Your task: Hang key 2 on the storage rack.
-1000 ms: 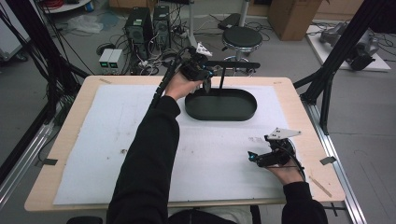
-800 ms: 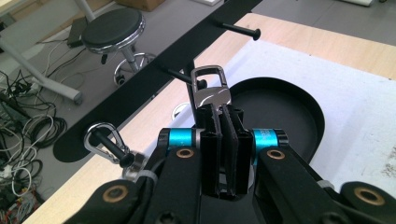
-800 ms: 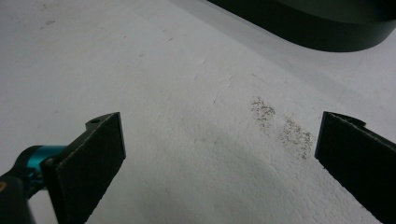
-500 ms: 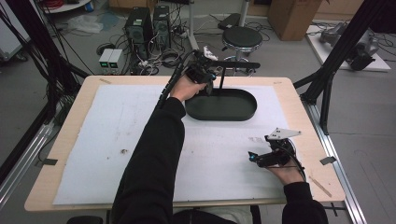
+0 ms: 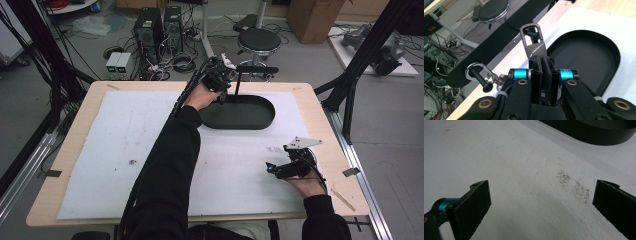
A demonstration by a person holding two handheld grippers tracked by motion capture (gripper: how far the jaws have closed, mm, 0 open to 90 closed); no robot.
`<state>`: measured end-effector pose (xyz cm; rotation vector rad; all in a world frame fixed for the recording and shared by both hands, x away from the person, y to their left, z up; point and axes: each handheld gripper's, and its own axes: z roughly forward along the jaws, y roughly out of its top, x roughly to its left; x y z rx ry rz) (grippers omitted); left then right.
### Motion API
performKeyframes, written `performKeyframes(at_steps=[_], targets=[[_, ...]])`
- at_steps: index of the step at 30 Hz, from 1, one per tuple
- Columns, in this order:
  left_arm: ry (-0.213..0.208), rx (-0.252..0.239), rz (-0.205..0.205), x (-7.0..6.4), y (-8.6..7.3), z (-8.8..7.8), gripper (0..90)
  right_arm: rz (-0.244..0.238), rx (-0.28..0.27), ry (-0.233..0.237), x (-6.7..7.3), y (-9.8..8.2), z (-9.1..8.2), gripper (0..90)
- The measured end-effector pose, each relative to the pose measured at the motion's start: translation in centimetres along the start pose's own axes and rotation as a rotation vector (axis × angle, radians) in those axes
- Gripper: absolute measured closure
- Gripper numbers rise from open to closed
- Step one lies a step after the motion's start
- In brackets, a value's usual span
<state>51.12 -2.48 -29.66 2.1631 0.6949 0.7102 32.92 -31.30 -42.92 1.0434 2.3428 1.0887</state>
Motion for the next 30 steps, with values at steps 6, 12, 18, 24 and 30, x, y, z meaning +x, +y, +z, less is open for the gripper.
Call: performKeyframes(at_steps=[6, 12, 18, 24, 30], targets=[[0.025, -0.014, -0.007, -0.1, 0.2, 0.8, 85.1, 0.0, 0.002, 0.001, 0.0, 0.0, 0.0, 1.0], [0.015, -0.014, -0.026, 0.1, -0.2, 1.6, 83.7, 0.003, 0.003, 0.002, -0.1, 0.0, 0.0, 1.0], [-0.019, -0.002, -0.036, -0.2, -0.3, 1.4, 65.2, 0.002, 0.003, 0.001, -0.1, -0.1, -0.1, 0.9], [-0.067, -0.001, -0.043, -0.3, -0.5, 1.0, 40.7, 0.003, 0.0, 0.006, -0.1, -0.1, -0.2, 1.0], [-0.18, 0.004, -0.082, -0.2, -0.8, 0.5, 17.1, 0.003, 0.002, 0.005, -0.1, -0.1, -0.1, 1.0]])
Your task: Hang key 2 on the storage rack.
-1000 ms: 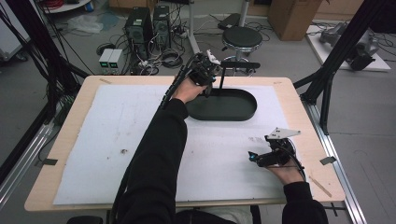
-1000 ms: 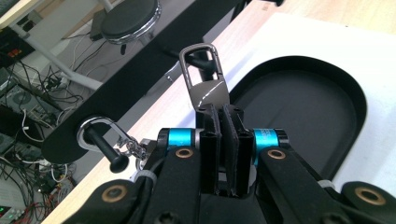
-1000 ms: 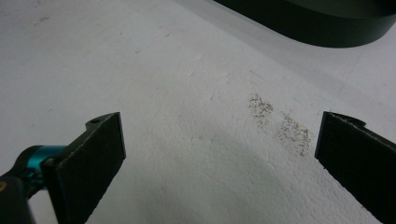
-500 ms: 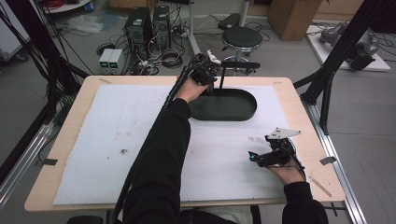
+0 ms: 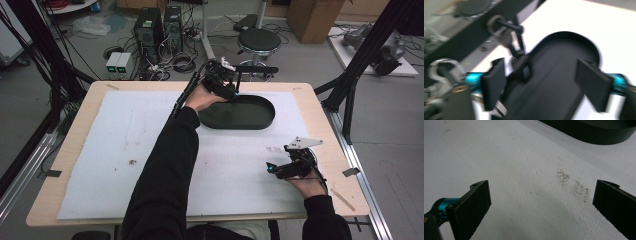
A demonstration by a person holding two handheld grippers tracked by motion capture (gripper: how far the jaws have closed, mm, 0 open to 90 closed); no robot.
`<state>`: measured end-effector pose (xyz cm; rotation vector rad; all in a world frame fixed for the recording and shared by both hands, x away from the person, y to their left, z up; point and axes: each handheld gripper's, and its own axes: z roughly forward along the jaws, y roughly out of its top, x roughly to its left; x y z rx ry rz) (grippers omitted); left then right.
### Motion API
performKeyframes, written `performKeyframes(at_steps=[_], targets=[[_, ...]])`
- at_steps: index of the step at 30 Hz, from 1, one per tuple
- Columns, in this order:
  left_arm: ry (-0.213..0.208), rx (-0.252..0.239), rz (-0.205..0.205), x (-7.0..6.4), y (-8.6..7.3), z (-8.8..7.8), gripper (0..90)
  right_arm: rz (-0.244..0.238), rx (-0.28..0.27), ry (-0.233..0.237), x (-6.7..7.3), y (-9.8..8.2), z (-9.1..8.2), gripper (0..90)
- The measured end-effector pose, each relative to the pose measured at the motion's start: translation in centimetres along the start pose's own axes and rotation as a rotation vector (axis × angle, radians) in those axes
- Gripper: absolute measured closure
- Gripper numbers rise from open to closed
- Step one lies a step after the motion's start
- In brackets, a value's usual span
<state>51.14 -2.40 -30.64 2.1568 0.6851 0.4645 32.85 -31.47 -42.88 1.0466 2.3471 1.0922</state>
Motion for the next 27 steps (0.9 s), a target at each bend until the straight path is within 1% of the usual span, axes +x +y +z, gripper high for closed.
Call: performKeyframes(at_steps=[1, 2, 4, 5, 6, 8, 10, 14, 22, 25, 27], targets=[[-0.025, 0.006, -0.003, 0.0, 0.0, 0.0, 12.9, -0.001, -0.001, -0.001, 0.0, 0.0, 0.0, 1.0], [-0.05, 0.009, -0.015, 0.1, -0.1, 0.0, 7.8, 0.0, 0.0, 0.0, 0.0, 0.0, 0.0, 0.9], [-0.092, 0.026, -0.031, 0.3, -0.2, -0.1, 3.2, 0.0, -0.002, -0.001, 0.0, 0.0, 0.0, 1.0], [-0.099, 0.034, -0.04, 0.3, -0.3, -0.1, 1.7, 0.003, 0.0, -0.002, 0.0, 0.0, 0.0, 0.9], [-0.089, 0.038, -0.044, 0.4, -0.5, -0.3, 1.7, 0.004, -0.004, -0.003, 0.0, 0.0, 0.0, 1.0], [-0.083, 0.026, -0.054, 0.5, -0.7, -0.5, 1.7, 0.002, -0.005, -0.005, 0.0, 0.0, -0.1, 1.0], [-0.089, 0.011, -0.06, 0.6, -1.1, -1.0, 1.7, 0.001, -0.005, -0.005, 0.0, 0.0, -0.1, 1.0], [-0.092, 0.001, -0.061, 0.8, -2.0, -1.9, 1.7, 0.003, -0.002, -0.003, 0.1, 0.0, -0.1, 0.9], [-0.082, -0.006, -0.068, 1.2, -3.8, -3.6, 1.7, 0.002, 0.003, 0.0, 0.2, 0.0, 0.0, 1.0], [-0.082, 0.001, -0.07, 1.2, -4.5, -4.1, 1.7, 0.002, 0.004, -0.001, 0.2, 0.0, 0.0, 1.0], [-0.075, 0.004, -0.068, 1.2, -5.0, -4.5, 1.7, -0.001, 0.006, -0.003, 0.2, 0.0, 0.0, 0.9]])
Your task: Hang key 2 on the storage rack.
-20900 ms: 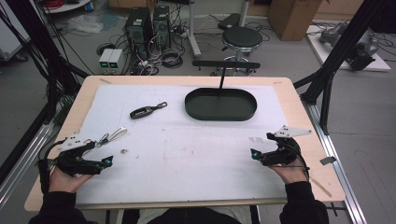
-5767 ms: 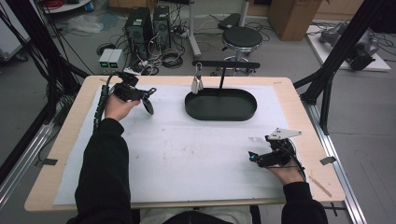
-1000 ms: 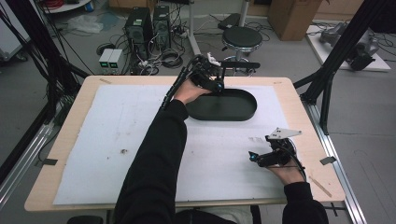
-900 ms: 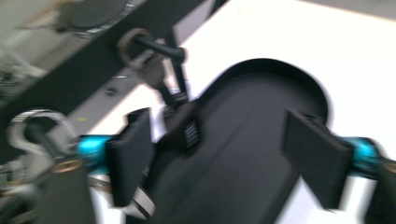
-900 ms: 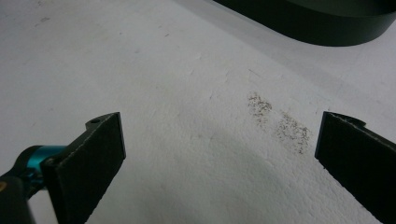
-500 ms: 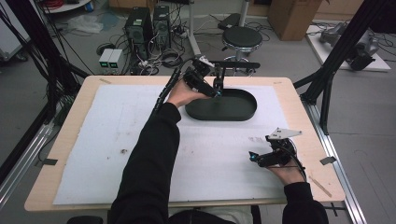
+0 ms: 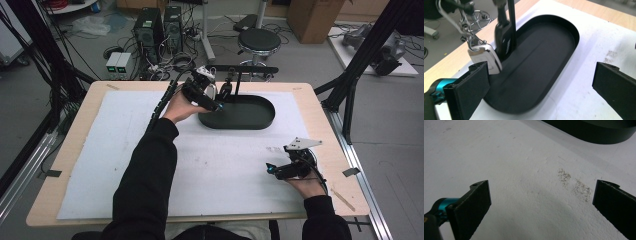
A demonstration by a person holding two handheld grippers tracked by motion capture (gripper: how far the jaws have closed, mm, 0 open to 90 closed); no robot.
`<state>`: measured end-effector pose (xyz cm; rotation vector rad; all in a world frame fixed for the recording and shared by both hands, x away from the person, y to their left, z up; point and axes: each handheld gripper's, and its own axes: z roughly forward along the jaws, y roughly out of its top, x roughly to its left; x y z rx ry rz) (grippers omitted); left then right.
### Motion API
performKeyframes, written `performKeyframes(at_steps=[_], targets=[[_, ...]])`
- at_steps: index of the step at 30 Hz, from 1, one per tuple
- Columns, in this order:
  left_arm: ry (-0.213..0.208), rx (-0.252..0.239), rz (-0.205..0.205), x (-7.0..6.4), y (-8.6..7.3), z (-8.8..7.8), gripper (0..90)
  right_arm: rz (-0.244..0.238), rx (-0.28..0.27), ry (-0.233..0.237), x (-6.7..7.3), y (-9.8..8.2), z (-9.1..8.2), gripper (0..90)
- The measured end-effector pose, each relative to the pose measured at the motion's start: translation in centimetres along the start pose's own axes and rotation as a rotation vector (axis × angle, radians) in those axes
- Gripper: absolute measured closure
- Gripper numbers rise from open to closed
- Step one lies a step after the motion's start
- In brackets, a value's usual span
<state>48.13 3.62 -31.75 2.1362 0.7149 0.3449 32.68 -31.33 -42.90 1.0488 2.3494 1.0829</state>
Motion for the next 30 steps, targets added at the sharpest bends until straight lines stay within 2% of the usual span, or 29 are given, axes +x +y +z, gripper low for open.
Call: performKeyframes(at_steps=[7, 10, 15, 19, 30], targets=[[-0.006, -0.015, -0.024, 0.1, -2.5, -1.2, 1.7, 0.004, 0.003, -0.001, 0.0, -0.1, 0.0, 1.0], [0.024, -0.013, -0.018, 0.2, -3.5, -1.9, 1.7, -0.005, 0.002, -0.002, 0.0, -0.1, 0.0, 0.9], [0.032, 0.003, -0.038, 0.6, -5.3, -3.2, 1.7, -0.004, 0.01, 0.0, 0.0, -0.1, 0.1, 0.9], [0.054, -0.007, -0.055, 0.9, -6.8, -4.1, 1.7, -0.003, 0.012, 0.001, 0.1, -0.1, 0.1, 0.9], [0.081, 0.018, -0.094, 1.4, -10.8, -6.0, 1.7, -0.009, 0.022, 0.004, 0.1, -0.1, 0.3, 0.9]])
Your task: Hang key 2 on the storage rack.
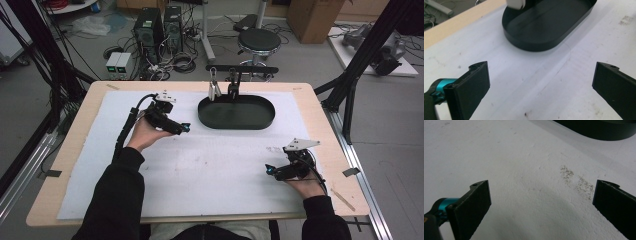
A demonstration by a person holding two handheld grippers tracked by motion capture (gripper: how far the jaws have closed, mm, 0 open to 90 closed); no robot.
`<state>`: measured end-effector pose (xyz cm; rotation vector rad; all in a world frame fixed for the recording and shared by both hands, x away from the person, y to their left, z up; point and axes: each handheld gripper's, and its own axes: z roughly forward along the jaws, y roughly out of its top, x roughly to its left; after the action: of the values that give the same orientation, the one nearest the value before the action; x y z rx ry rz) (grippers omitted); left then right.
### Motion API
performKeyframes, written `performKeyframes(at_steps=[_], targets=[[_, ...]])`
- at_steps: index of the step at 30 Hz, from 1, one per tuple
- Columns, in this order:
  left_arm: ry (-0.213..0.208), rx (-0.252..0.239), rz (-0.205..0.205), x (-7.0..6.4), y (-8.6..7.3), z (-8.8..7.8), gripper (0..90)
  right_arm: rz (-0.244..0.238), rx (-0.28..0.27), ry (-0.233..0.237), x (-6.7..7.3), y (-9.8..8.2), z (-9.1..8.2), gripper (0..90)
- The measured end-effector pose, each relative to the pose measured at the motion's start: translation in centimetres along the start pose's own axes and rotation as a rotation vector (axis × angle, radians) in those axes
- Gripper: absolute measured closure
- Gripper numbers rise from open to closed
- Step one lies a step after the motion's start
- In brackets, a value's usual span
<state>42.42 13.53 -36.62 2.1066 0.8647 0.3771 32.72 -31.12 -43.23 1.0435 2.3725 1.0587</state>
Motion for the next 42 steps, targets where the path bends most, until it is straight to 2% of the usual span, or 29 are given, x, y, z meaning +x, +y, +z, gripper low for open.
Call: performKeyframes(at_steps=[7, 20, 27, 31, 35, 40, 42], targets=[[0.008, 0.01, -0.02, 0.3, -2.0, -1.6, 1.7, 0.004, 0.001, 0.0, -0.1, -0.1, 0.0, 0.9], [0.017, 0.078, 0.004, -0.9, -5.5, -3.6, 1.8, 0.006, -0.003, 0.003, 0.1, 0.0, 0.1, 0.9], [0.031, 0.072, -0.006, -1.1, -7.7, -5.7, 1.7, 0.006, -0.001, 0.001, 0.0, 0.0, 0.1, 0.9], [0.044, 0.05, -0.026, -1.0, -9.3, -6.9, 1.8, 0.005, 0.001, 0.002, 0.0, 0.0, 0.2, 0.9], [0.063, 0.019, -0.066, -0.7, -11.0, -7.7, 1.8, 0.003, 0.004, 0.003, 0.1, 0.0, 0.2, 1.0], [0.079, 0.023, -0.074, -0.7, -12.5, -8.5, 1.7, 0.008, 0.007, 0.001, 0.1, 0.0, 0.2, 0.9], [0.083, 0.011, -0.081, -0.6, -13.5, -9.1, 1.7, 0.008, 0.006, 0.005, 0.0, 0.0, 0.2, 0.9]])
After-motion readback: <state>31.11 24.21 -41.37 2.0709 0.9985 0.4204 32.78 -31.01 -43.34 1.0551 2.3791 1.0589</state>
